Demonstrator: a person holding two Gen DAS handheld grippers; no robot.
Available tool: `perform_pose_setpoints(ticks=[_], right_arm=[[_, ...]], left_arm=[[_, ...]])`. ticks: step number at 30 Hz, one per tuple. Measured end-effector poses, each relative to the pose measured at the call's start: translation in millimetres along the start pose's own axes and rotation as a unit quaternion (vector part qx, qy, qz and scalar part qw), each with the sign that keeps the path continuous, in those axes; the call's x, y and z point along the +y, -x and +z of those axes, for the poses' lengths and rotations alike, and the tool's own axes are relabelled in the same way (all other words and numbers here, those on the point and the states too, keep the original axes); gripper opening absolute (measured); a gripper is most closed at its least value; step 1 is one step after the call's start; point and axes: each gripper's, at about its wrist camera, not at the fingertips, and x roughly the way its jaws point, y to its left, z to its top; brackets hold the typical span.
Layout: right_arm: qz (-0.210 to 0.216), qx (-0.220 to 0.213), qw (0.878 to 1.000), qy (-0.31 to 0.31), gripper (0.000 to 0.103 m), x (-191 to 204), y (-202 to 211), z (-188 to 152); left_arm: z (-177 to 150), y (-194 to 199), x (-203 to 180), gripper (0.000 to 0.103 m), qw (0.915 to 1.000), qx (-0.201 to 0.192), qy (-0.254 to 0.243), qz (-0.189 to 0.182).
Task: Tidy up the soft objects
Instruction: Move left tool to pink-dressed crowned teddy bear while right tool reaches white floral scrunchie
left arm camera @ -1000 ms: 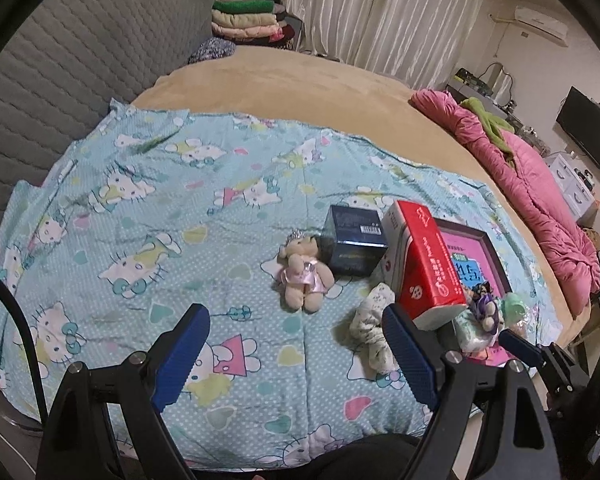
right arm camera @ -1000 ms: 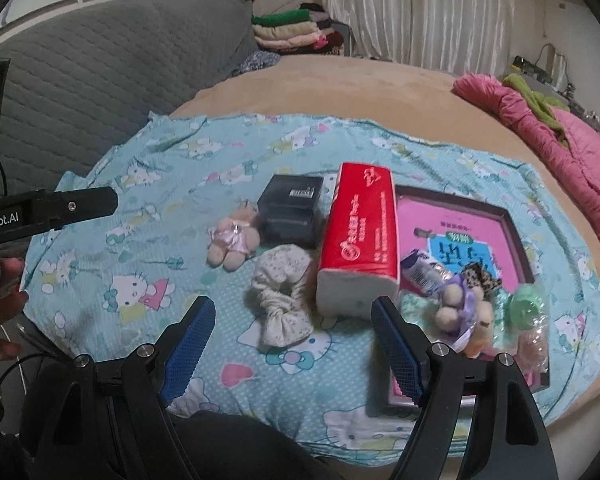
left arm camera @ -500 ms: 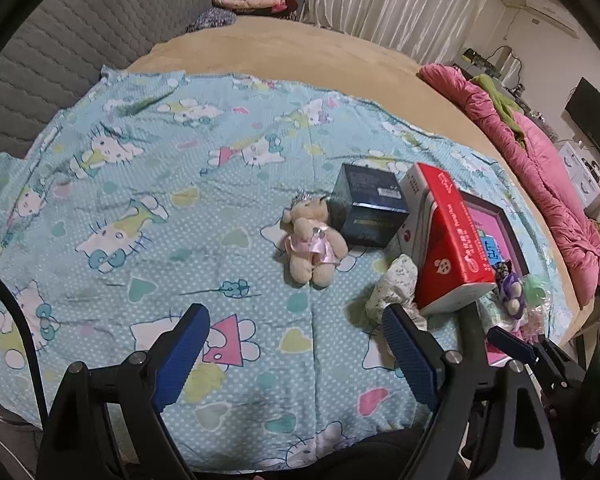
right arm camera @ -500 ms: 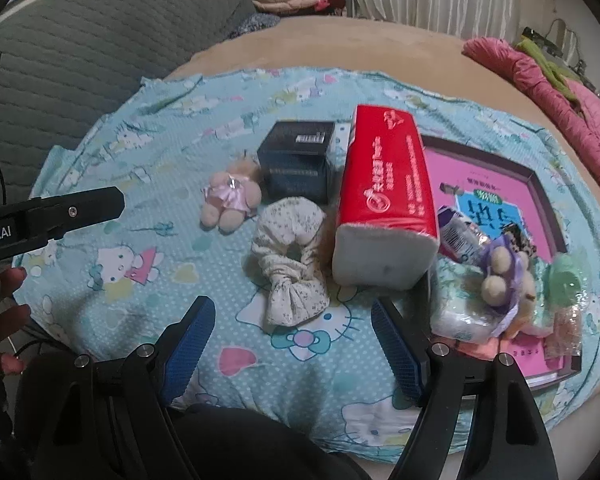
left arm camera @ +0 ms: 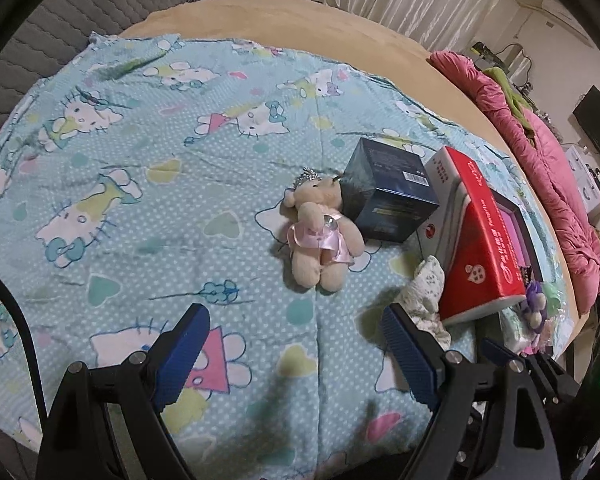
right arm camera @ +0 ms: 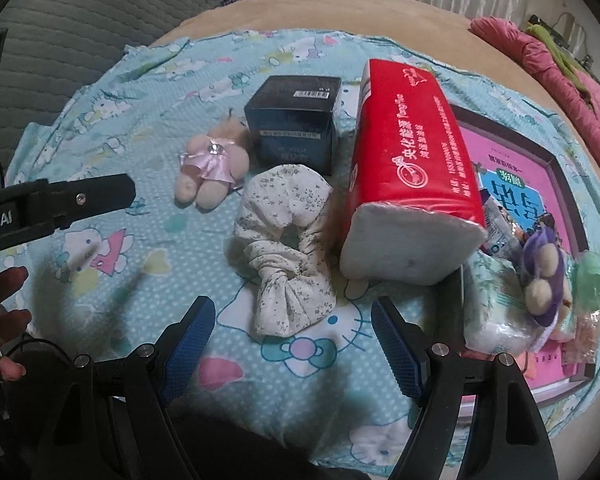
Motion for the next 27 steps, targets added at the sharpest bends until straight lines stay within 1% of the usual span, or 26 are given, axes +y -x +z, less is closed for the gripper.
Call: perform_pose_setpoints(ticks=[7,13,16,19,21,23,27], right_arm=[[-0.006,0.008,1.0,-0.002,0.081,-1,-16,6],[-0.007,0.013,1.0,-0.004,0.081,1,-29,13],[-0.002,0.017,1.0,-0.004,0.076,3,-34,15],[-0.001,0.018,1.0,-0.001,0.063,4,-39,16],[0.001,0.02,1.0,-0.002,0.05,3,-41,15],[0.007,0.019,1.0,-0.005,0.046,2,-43,15],[0.019,0.009,1.0,-0.006,0.031,0,-41,15]], left_arm=[[11,-27,-2,0.088,0.9999,0.008,0.006,-0.007],[24,-45,-3,0.088,0.9998,0.002,0.017,-0.012],[30,-55,-4,0.088,0.9998,0.006,0.018,-0.009],[37,-67,-7,0.088,0.9997,0.016,0.015,-0.008],[39,-79,-9,0.088,0.9994,0.032,0.014,-0.002],[41,-88,-11,0.088,0.9992,0.039,0.012,0.005],[46,-99,-18,0.088,0.9987,0.045,-0.004,0.024]])
